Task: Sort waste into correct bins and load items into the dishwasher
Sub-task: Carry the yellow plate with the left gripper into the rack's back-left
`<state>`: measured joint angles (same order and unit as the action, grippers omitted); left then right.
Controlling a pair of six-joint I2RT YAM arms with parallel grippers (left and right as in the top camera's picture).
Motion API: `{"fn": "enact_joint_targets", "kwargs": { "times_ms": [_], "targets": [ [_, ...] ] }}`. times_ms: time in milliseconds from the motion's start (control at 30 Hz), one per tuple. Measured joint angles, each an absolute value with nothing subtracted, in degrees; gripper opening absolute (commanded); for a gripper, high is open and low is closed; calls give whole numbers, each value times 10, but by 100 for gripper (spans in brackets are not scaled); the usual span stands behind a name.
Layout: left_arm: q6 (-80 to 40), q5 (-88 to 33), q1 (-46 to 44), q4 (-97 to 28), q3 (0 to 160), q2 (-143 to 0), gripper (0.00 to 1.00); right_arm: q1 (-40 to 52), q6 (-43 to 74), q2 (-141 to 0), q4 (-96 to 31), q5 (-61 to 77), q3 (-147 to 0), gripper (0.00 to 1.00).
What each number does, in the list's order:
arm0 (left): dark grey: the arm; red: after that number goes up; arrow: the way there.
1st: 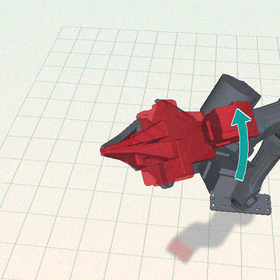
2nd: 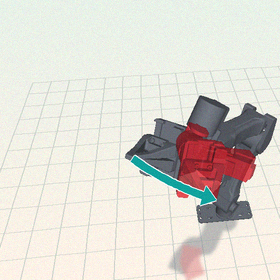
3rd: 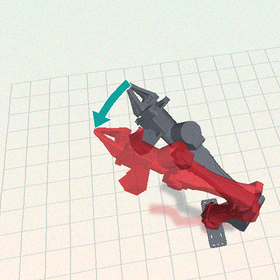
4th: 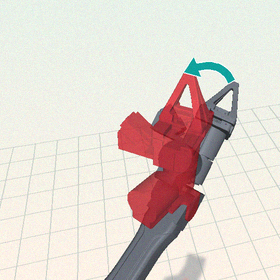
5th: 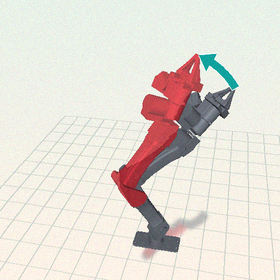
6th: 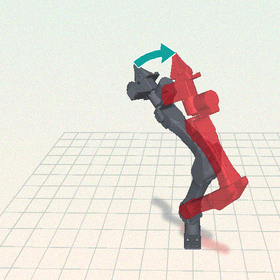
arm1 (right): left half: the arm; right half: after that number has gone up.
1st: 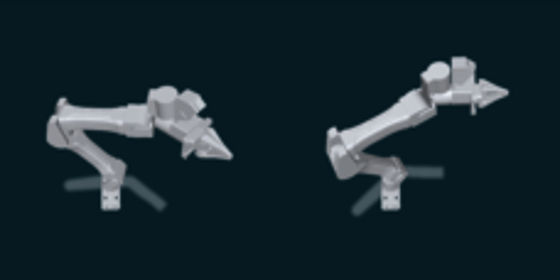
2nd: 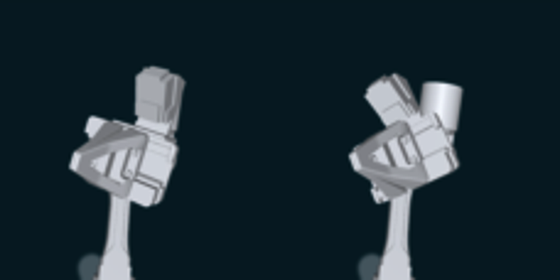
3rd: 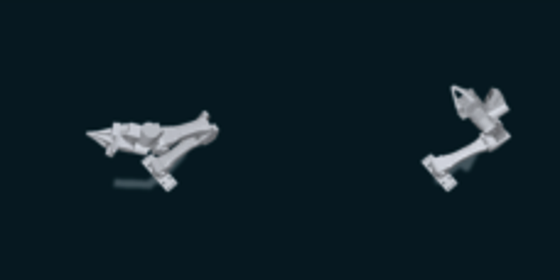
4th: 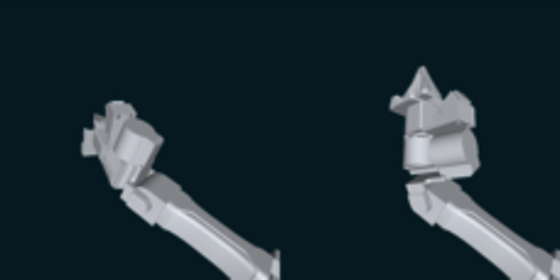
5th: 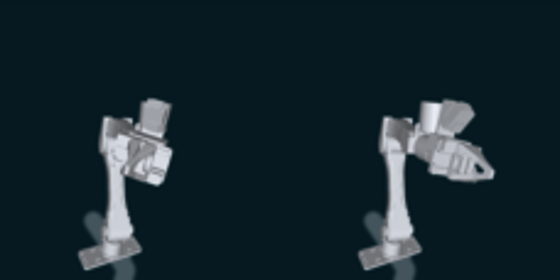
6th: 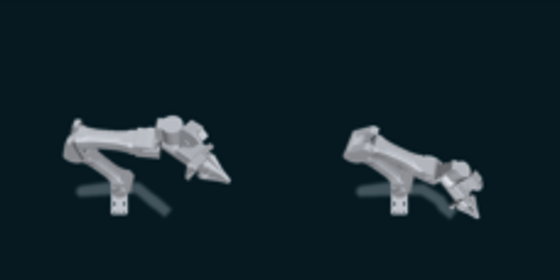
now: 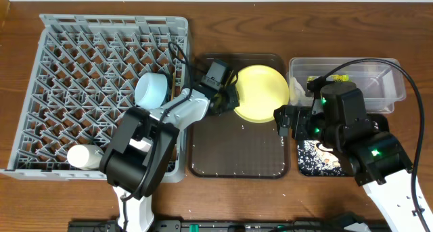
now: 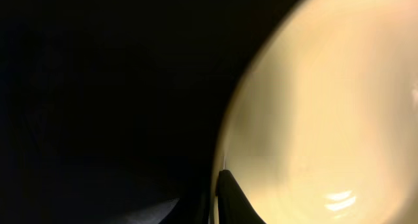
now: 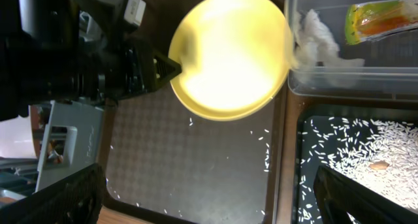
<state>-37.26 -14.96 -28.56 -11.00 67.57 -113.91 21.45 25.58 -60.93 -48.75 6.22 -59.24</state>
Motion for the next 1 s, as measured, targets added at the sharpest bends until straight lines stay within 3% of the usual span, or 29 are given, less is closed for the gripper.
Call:
{"fn": "enact_joint_targets", "kwargs": {
  "times_ms": [267,467,533,667,800,1000],
  "targets": [
    [-333,-230,-213,-156,673,-1111,8,215,256,-611,-490,62,-592,99],
    [-268,-207,-147,-243,670,-927,7,215,256,-611,-490,62,-592,99],
    [-224,-165,-107,-302,672,-810,8,215,256,-611,-490,62,-592,99],
    [-163,-43,-34,-382,674,-719,8,215,256,-611,-490,62,-592,99],
    [-113,98,30,-397,674,-687,8,215,256,-611,-489,62,-592,99],
    [-28,209,93,-362,674,-707,7,215,256,-611,-484,62,-592,99]
  ]
}}
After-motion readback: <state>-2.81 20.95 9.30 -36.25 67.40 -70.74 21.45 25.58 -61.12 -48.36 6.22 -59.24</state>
